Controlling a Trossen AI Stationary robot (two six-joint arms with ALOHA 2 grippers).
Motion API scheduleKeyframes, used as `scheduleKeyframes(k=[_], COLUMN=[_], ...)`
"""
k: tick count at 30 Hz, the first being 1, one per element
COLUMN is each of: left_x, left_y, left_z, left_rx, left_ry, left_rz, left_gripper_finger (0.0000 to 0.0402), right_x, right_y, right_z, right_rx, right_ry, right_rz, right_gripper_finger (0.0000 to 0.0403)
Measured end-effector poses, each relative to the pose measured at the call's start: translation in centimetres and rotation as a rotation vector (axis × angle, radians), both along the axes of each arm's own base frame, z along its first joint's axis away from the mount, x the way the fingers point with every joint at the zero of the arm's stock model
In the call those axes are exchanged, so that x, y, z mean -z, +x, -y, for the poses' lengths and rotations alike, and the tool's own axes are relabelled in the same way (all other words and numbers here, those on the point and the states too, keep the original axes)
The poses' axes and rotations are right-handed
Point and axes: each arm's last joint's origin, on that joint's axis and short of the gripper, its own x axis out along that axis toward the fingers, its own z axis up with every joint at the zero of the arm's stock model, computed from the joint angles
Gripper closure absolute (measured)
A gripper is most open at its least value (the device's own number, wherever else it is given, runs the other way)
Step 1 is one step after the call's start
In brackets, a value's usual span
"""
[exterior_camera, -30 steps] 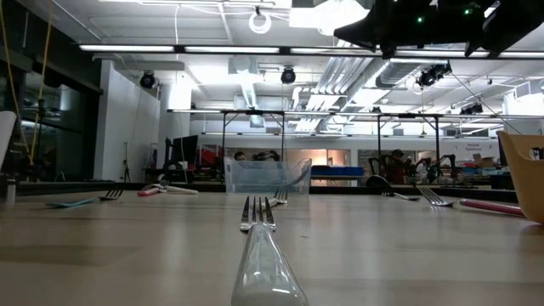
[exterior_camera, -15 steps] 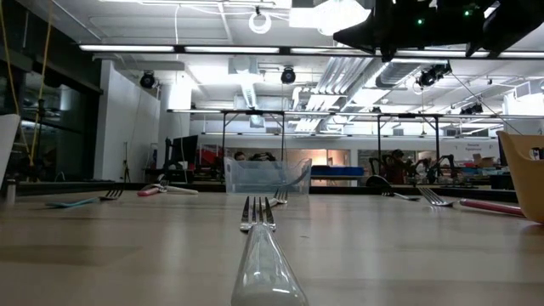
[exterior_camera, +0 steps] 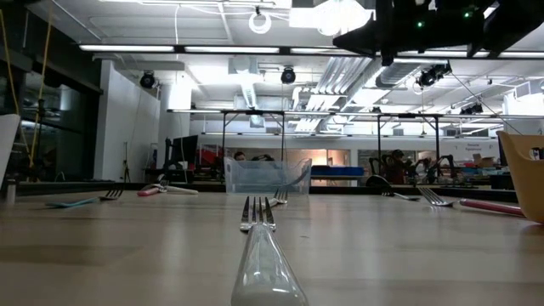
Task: Sort silverware by color (type)
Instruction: Put the white fork into the yellow bin
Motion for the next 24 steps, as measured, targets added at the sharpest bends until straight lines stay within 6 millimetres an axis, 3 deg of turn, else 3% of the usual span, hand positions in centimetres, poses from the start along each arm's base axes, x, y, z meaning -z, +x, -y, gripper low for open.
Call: scheduleKeyframes(k=[4, 9, 13, 24], left_x=[0.0, 1.9, 3.1, 3.7], left_y=[0.8, 1.6, 2.0, 3.2], left_z=[-3.1, -7.5, -12.2, -23.2], left_rx=[0.087, 0.194, 0.196, 0.166], left_ry=[0.053, 0.005, -0.034, -0.007], left_rz=[0.095, 0.186, 0.139, 0.008], left_gripper_finger=[0.0398, 0.0401, 0.0401, 0.0401], right_x=[0.4, 0.7, 1.0, 2.2], right_y=[0.0, 0.0, 0.0, 0.4], right_z=[0.0, 0.0, 0.0, 0.1], right_rx=[0.0, -0.002, -0.002, 0.0], right_ry=[0.012, 0.039, 0.056, 0.084], right_rz=[-0.034, -0.058, -0.091, -0.172], right_gripper_finger=[0.0402, 0.0402, 0.0402, 0.0402])
